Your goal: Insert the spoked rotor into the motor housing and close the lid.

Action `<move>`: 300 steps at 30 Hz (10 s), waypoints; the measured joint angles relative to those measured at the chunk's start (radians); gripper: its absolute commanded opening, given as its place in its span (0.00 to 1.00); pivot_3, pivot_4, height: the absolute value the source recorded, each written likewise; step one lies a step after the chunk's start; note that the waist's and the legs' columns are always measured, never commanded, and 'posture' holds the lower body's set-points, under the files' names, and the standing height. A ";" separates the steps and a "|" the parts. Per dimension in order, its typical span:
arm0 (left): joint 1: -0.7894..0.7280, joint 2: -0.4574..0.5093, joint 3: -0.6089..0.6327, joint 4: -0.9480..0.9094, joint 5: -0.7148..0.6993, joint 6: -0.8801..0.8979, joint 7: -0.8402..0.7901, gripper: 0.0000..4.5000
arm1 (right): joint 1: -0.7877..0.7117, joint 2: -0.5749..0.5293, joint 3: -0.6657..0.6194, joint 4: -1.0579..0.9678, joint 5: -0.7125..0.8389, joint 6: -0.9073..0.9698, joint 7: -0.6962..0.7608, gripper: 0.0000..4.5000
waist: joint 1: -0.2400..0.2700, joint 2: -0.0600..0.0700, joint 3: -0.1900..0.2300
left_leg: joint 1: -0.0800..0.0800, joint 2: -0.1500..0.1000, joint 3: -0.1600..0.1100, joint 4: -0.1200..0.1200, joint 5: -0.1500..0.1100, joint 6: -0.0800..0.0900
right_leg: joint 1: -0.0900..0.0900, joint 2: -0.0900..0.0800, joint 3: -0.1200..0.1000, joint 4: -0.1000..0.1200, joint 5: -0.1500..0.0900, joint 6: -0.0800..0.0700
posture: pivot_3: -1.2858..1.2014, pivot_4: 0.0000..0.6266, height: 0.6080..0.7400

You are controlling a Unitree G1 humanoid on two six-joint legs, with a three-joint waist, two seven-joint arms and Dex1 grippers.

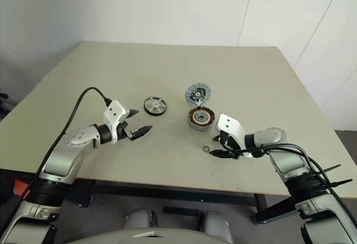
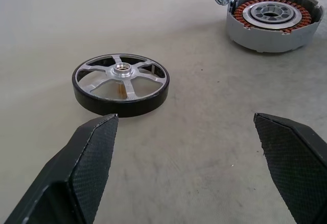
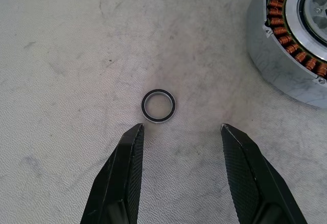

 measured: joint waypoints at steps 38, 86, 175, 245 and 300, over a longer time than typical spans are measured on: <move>0.001 0.069 0.016 -0.034 -0.004 0.035 -0.041 1.00 | 0.037 0.073 0.036 -0.020 -0.026 -0.187 0.035 0.60 | 0.001 0.000 -0.001 | -0.006 0.002 0.002 -0.013 0.001 -0.009 | -0.011 0.004 0.003 0.004 0.000 -0.003 | 0.52 0.00 1.00; 0.011 0.032 0.024 -0.016 0.012 0.024 0.000 1.00 | -0.374 0.224 -0.002 0.340 -0.079 -0.183 -0.082 0.14 | 0.005 0.000 0.000 | -0.013 0.001 0.001 -0.009 0.001 -0.008 | -0.020 0.004 0.004 0.009 0.005 -0.012 | 0.52 0.00 1.00; 0.029 0.040 0.037 -0.035 0.016 0.031 0.019 1.00 | -0.397 0.238 -0.056 0.497 -0.115 -0.249 -0.136 0.21 | 0.004 0.000 0.000 | -0.013 0.003 0.001 0.004 0.001 -0.008 | -0.021 0.004 0.005 0.022 0.004 -0.012 | 0.52 0.00 1.00; -0.012 -0.026 0.066 0.011 -0.010 0.083 0.078 1.00 | -0.371 0.244 -0.082 0.394 -0.103 -0.241 -0.160 0.00 | 0.003 0.001 0.000 | -0.014 0.003 0.001 0.004 0.000 -0.007 | -0.022 0.004 0.006 0.021 0.004 -0.012 | 0.52 0.00 1.00; -0.323 -0.399 0.494 0.471 -0.515 0.475 0.321 0.09 | -0.363 0.177 -0.117 0.320 -0.106 -0.183 -0.249 0.00 | 0.031 -0.002 0.002 | -0.028 0.002 0.001 0.006 0.000 -0.004 | -0.033 0.003 0.005 0.020 0.005 -0.013 | 0.52 0.00 1.00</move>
